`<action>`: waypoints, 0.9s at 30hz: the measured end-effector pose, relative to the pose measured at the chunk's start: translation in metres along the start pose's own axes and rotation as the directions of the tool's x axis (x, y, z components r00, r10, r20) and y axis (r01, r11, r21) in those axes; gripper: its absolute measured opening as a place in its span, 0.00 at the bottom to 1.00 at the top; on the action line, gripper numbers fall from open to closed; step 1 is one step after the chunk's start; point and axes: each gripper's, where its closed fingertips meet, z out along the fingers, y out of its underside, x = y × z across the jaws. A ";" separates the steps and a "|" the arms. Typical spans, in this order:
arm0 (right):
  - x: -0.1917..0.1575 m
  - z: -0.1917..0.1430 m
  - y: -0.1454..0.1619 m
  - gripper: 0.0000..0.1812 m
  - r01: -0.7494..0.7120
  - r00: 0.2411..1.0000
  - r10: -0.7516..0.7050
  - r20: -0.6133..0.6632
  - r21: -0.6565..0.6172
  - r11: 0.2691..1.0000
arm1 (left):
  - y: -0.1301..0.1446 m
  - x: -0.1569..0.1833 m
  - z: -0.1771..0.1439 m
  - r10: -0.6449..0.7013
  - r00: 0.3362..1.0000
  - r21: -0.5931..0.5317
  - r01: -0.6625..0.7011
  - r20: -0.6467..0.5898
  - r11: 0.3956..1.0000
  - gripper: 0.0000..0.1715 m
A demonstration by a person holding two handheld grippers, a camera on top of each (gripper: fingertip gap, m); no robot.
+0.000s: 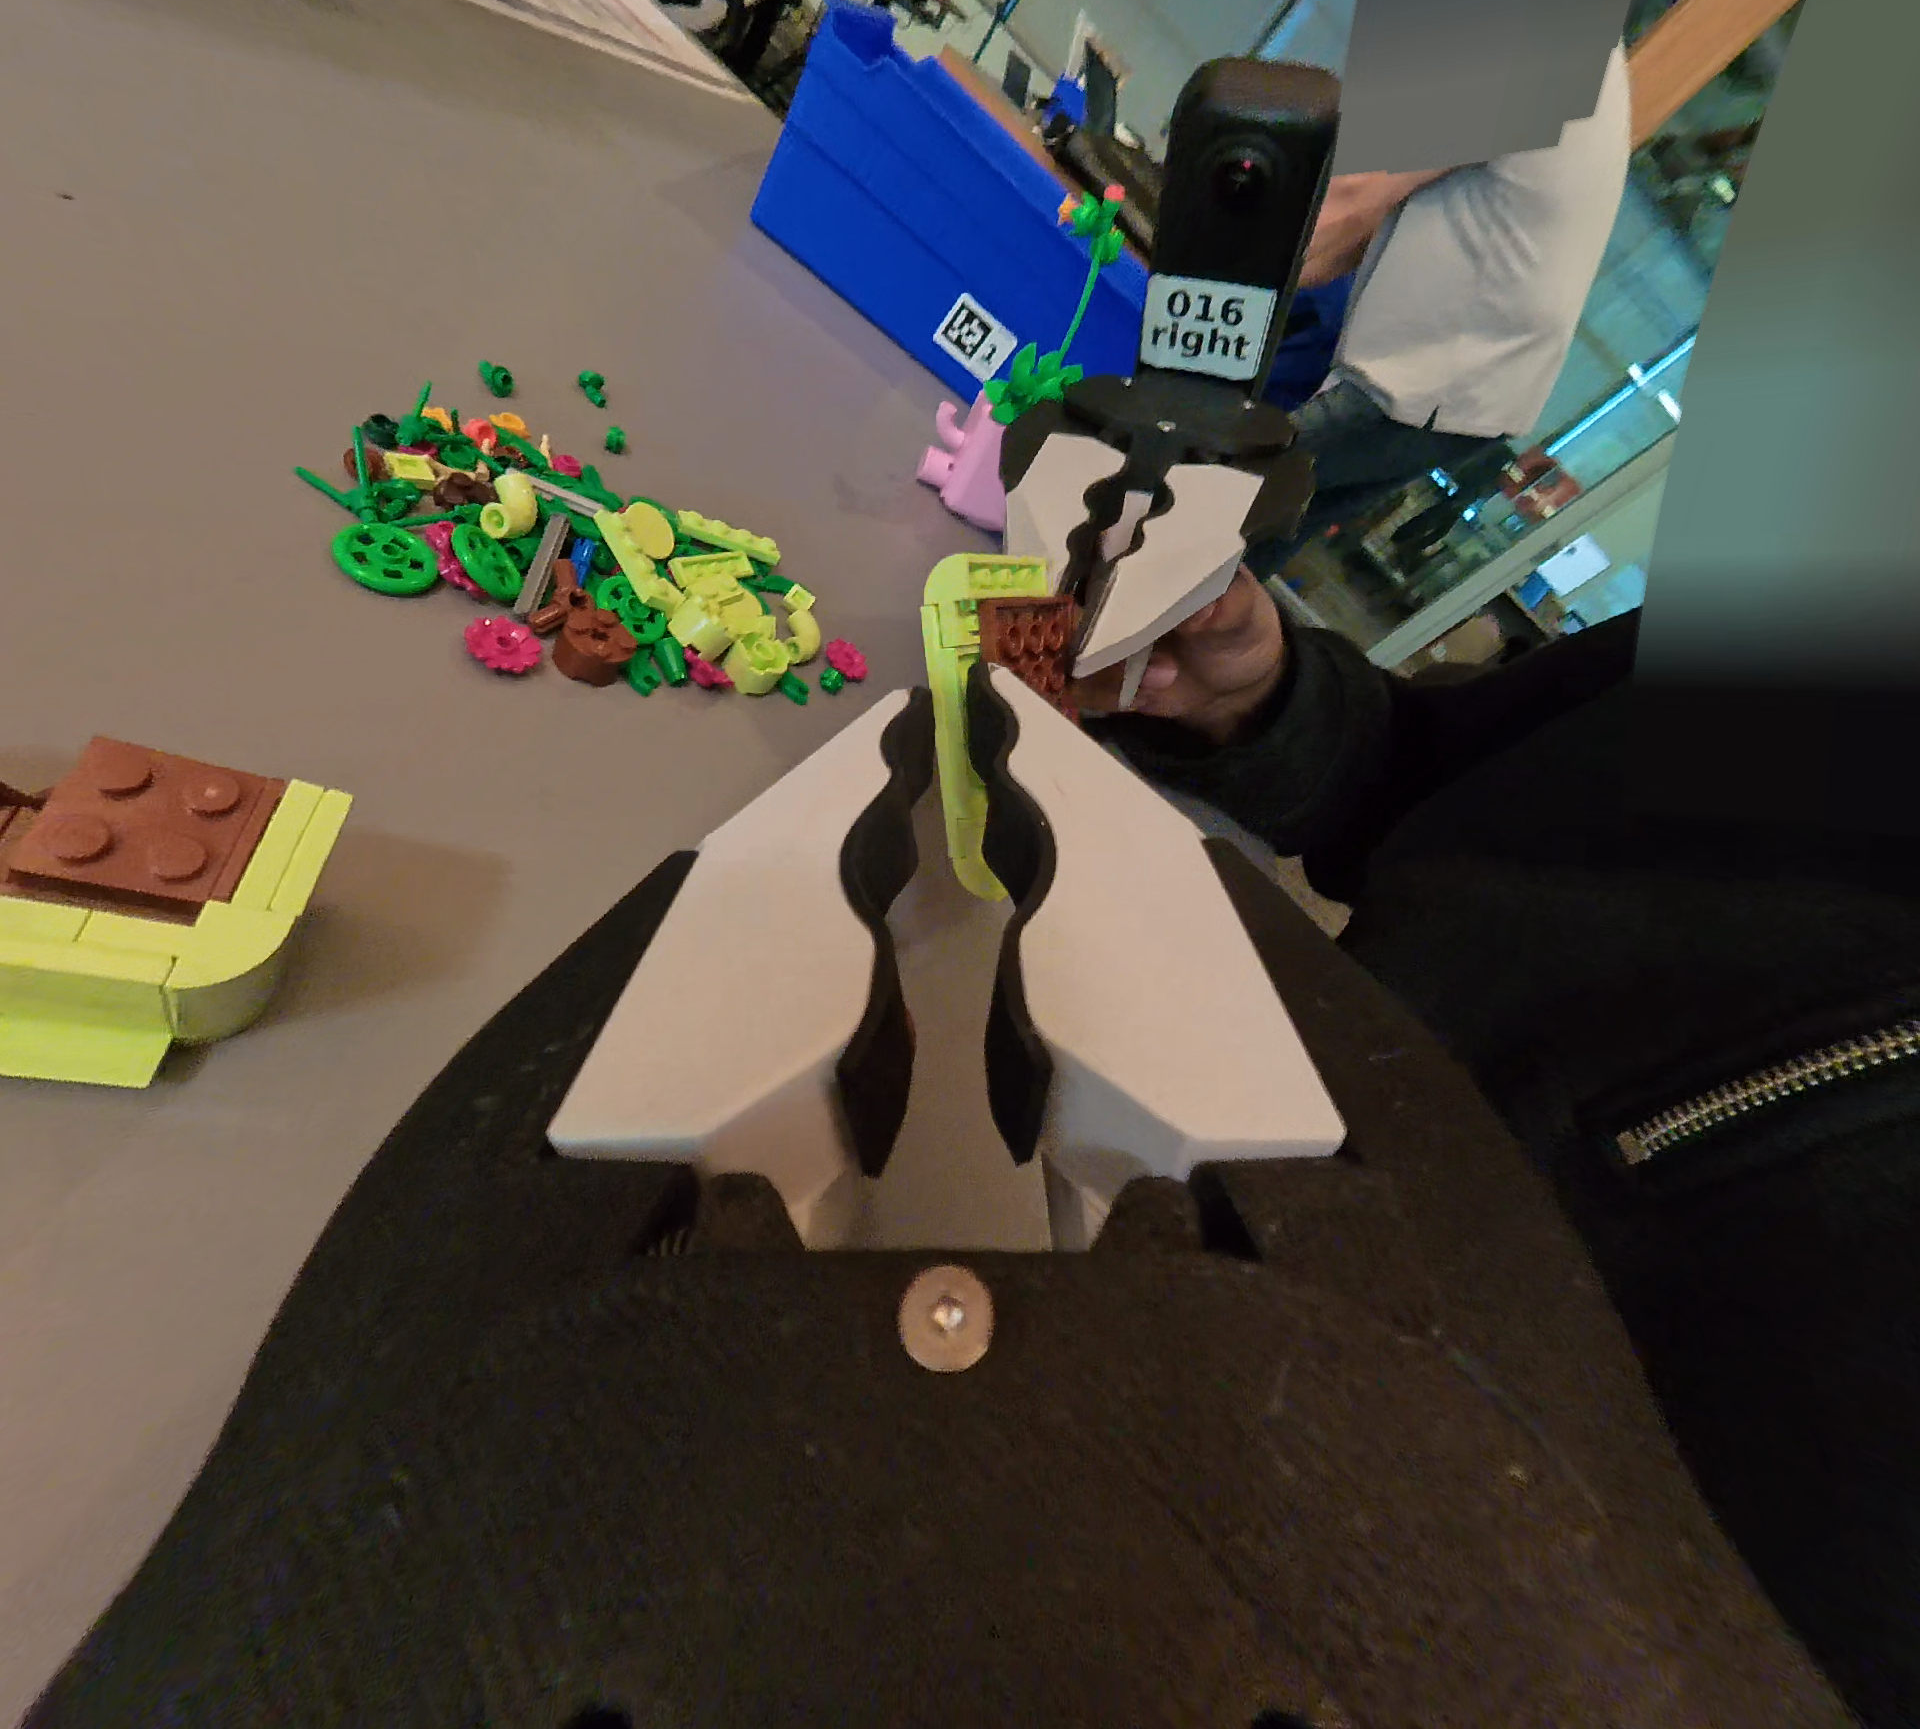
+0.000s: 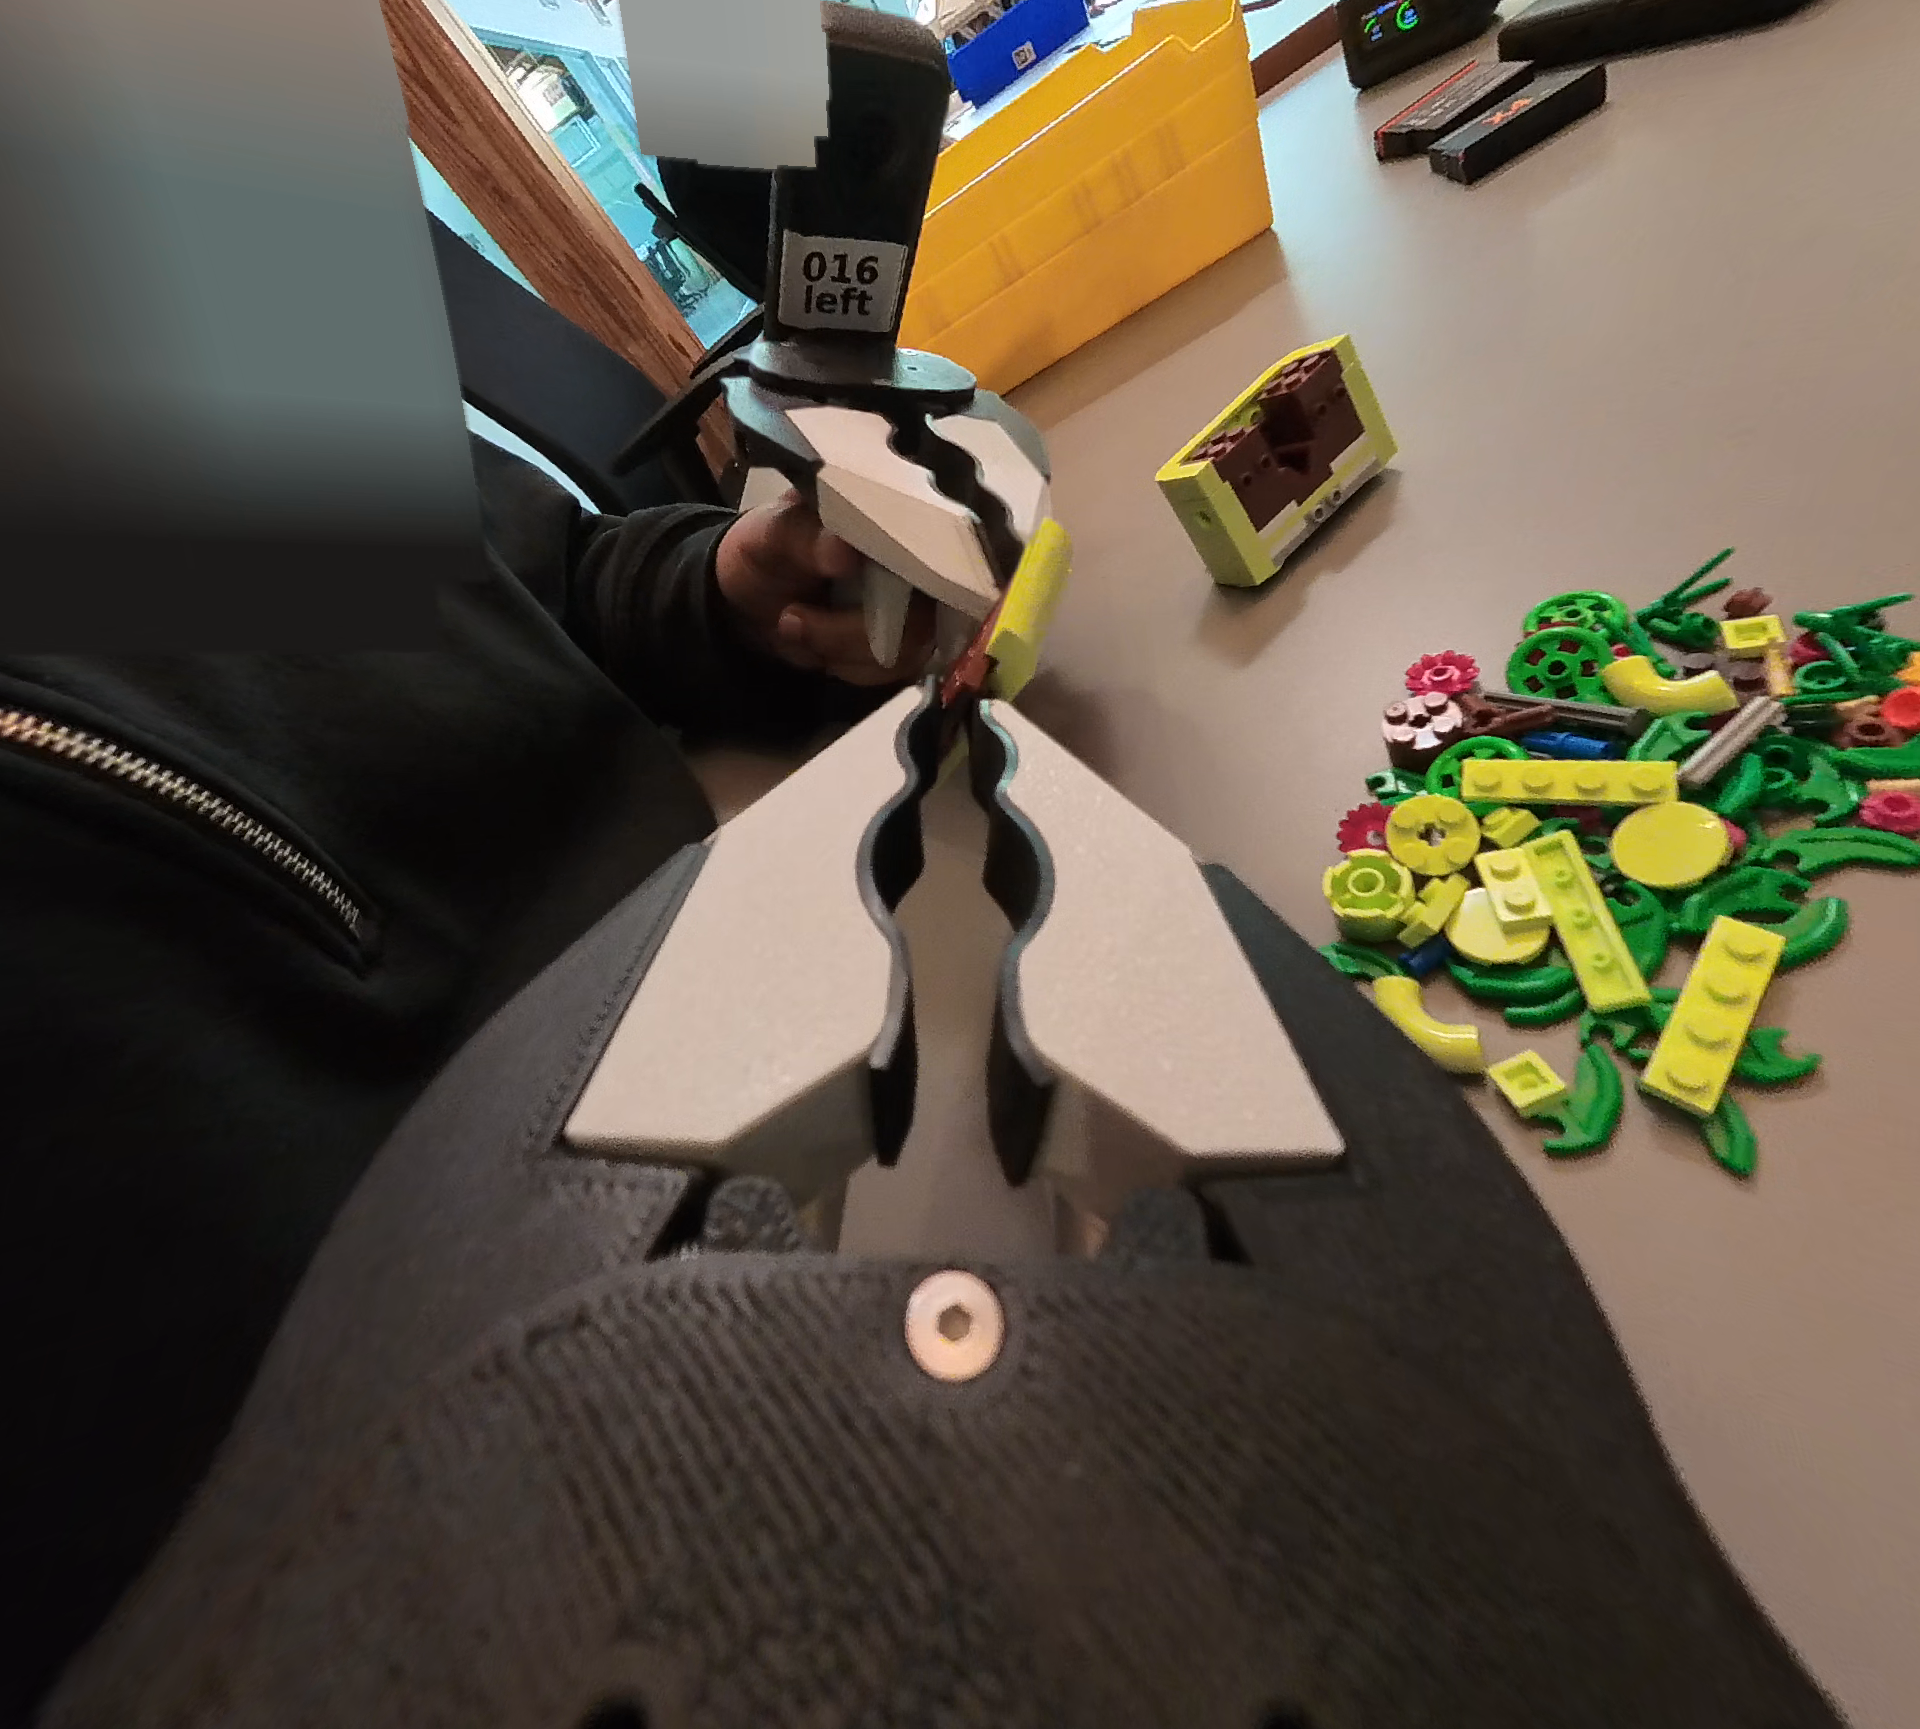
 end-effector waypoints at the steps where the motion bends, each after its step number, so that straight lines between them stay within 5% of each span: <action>1: -0.005 0.000 -0.001 0.01 0.010 0.999 -0.010 0.034 0.002 1.000 | 0.002 -0.002 0.001 0.001 1.000 -0.010 -0.001 0.015 1.000 0.02; 3: -0.041 0.003 -0.014 0.01 -0.020 0.974 0.007 0.225 0.056 0.998 | 0.010 -0.010 0.004 0.035 0.997 -0.060 -0.031 0.065 0.998 0.00; 6: -0.011 0.003 -0.006 0.01 0.184 0.979 -0.187 -0.075 -0.043 0.982 | -0.003 -0.006 -0.002 0.004 1.000 0.004 -0.004 0.024 1.000 0.00; 15: -0.003 -0.003 -0.003 0.01 0.048 0.999 -0.048 -0.013 -0.020 0.999 | 0.006 -0.010 -0.001 0.070 0.996 -0.053 -0.067 0.047 0.996 0.00; 27: 0.002 0.003 0.008 0.01 0.192 0.975 -0.203 -0.096 -0.115 0.975 | -0.002 -0.011 -0.004 0.097 0.994 -0.010 -0.097 0.046 0.995 0.00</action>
